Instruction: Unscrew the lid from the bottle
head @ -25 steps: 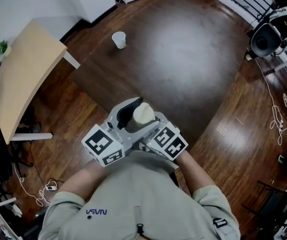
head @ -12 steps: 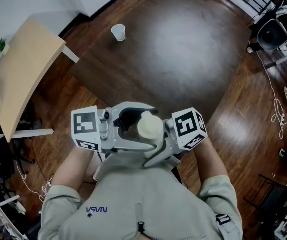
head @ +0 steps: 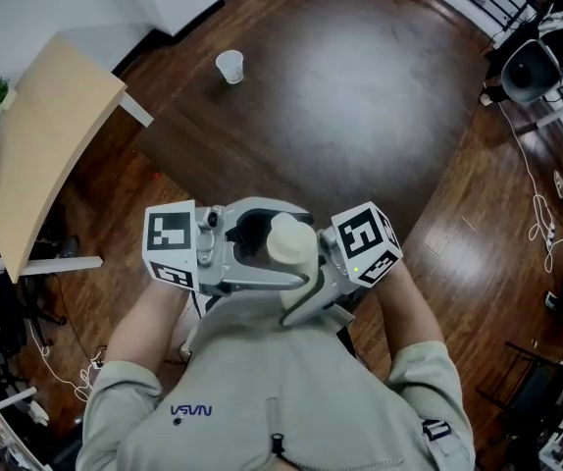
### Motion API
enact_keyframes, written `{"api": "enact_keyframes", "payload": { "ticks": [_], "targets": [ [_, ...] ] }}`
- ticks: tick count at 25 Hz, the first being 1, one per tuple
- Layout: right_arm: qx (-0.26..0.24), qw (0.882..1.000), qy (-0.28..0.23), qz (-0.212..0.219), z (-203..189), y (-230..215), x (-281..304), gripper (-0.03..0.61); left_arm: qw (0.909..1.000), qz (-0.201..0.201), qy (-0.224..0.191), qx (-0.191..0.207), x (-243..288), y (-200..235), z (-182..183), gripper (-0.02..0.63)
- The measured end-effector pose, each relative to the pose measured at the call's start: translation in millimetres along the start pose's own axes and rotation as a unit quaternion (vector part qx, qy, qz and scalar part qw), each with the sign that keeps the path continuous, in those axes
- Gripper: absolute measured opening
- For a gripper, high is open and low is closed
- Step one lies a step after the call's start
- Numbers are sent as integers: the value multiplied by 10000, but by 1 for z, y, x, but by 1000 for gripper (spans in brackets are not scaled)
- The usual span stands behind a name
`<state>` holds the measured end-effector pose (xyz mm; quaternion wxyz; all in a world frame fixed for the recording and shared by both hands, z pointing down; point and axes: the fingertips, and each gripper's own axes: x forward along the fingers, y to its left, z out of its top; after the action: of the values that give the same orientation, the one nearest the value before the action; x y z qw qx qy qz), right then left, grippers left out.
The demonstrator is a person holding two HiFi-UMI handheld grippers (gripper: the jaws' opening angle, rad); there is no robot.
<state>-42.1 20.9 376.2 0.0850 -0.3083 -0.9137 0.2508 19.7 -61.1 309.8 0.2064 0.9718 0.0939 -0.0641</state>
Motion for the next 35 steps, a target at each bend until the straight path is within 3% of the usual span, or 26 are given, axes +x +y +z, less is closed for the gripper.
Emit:
{"api": "enact_keyframes", "payload": {
  "ticks": [3,5,8,9,11,14,16,18,20,22,24,28,31,35],
  "targets": [
    [-95,9989,56,-446,0,-10,-3,299,9997,219,-32,65,0,4,2,310],
    [-223,9944,155,-1024,-1,-24,-7,299,9987,467,-34,187,-1,9,3,310],
    [-476,9693,391,-2381,-3,-56,-21,299,9925,1095,-12,548,-3,20,4,310],
    [-570,9533,505,-2922,-4,-67,-29,299,9881,1361,-3,711,-4,24,5,310],
    [-765,9092,753,-4022,-4,-89,-48,299,9752,1934,14,1081,-4,33,7,307],
    [-956,8273,986,-5446,0,-111,-80,299,9452,2859,-28,1579,-7,44,9,305],
    [-1001,7793,977,-6108,1,-120,-96,299,9242,3372,-67,1791,-8,50,7,304],
    [-968,7495,823,-6497,0,-127,-104,299,9099,3723,-152,1823,-7,54,7,304],
    [-926,7344,673,-6690,-1,-132,-108,299,9043,3900,-271,1713,-4,56,9,302],
    [-893,7333,621,-6711,-2,-133,-107,299,9047,3916,-270,1655,-4,57,8,302],
    [-855,7408,629,-6632,-5,-133,-106,299,9085,3826,-196,1667,-3,58,6,301],
    [-853,7694,519,-6309,-4,-128,-101,299,9206,3523,-79,1685,3,55,4,310],
    [-948,8114,415,-5752,-1,-117,-88,299,9351,3140,-54,1641,3,47,4,348],
    [-1070,8849,439,-4511,2,-91,-61,299,9585,2405,-145,1525,-4,30,9,362]
  ]
}}
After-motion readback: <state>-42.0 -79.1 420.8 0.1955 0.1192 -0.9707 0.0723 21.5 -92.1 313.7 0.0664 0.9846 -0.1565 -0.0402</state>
